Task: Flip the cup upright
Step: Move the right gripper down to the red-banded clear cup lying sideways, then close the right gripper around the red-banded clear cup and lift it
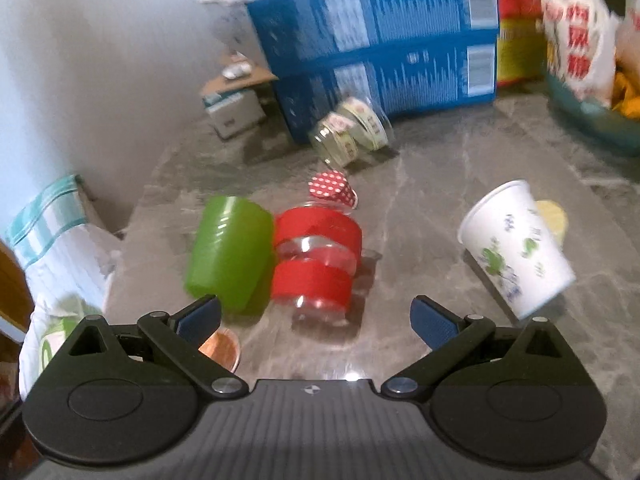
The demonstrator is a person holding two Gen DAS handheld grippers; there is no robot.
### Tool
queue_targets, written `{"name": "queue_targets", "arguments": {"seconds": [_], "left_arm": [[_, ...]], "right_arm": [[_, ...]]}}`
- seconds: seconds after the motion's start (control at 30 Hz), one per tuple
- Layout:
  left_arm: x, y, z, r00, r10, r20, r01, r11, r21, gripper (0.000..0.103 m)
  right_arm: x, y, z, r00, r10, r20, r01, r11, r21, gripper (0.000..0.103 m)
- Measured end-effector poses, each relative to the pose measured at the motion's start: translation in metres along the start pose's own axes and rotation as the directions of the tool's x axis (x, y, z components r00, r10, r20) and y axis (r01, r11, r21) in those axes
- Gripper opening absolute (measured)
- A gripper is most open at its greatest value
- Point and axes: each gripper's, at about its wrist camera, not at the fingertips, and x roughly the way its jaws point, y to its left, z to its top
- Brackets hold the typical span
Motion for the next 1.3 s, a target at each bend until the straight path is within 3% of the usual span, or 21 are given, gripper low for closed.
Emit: {"name": "queue_targets", "arguments": {"seconds": [0.13,0.53,0.67,0.73,1.0,1.3], "left_arm": [[-0.008,0.010,-0.001,1.000,0.001,0.019,-0.001,1.000,-0.013,0.103],[-0.014,0.020,-0.007,1.000,0.002,0.016,-0.002,0.999,-0.043,0.103],[-0.018,0.021,-0.009,1.000,0.003,0.022,-0.001,0.998,-0.057,0.103],[-0.021,0.019,-0.010,1.000,0.007,0.025,-0.006,0.999,-0.054,0.103],[-0.027,0.008,-0.014,1.000,0.000,0.021,0.001,0.999,-0.045,0.099],[-0.037,-0.016,-0.026,0.999,-0.049,-0.011,0.048,0.997,-0.052,0.099]], "right_arm": [[0.022,-0.003,0.008,0.999,0.018,-0.051,-0.015,0.998,0.063,0.093],[0.052,0.014,0.016,0.990,-0.035,-0.135,0.035,0.999,-0.002,0.081],[0.057,0.018,0.015,0.986,-0.041,-0.162,0.038,0.999,-0.019,0.059],[0.056,0.020,0.013,0.985,-0.043,-0.167,0.038,0.999,-0.035,0.058],[-0.004,0.026,-0.008,0.996,-0.009,-0.090,0.002,0.997,-0.083,0.057],[-0.102,0.014,-0.107,0.998,0.014,-0.053,-0.019,0.996,-0.088,0.058]]}}
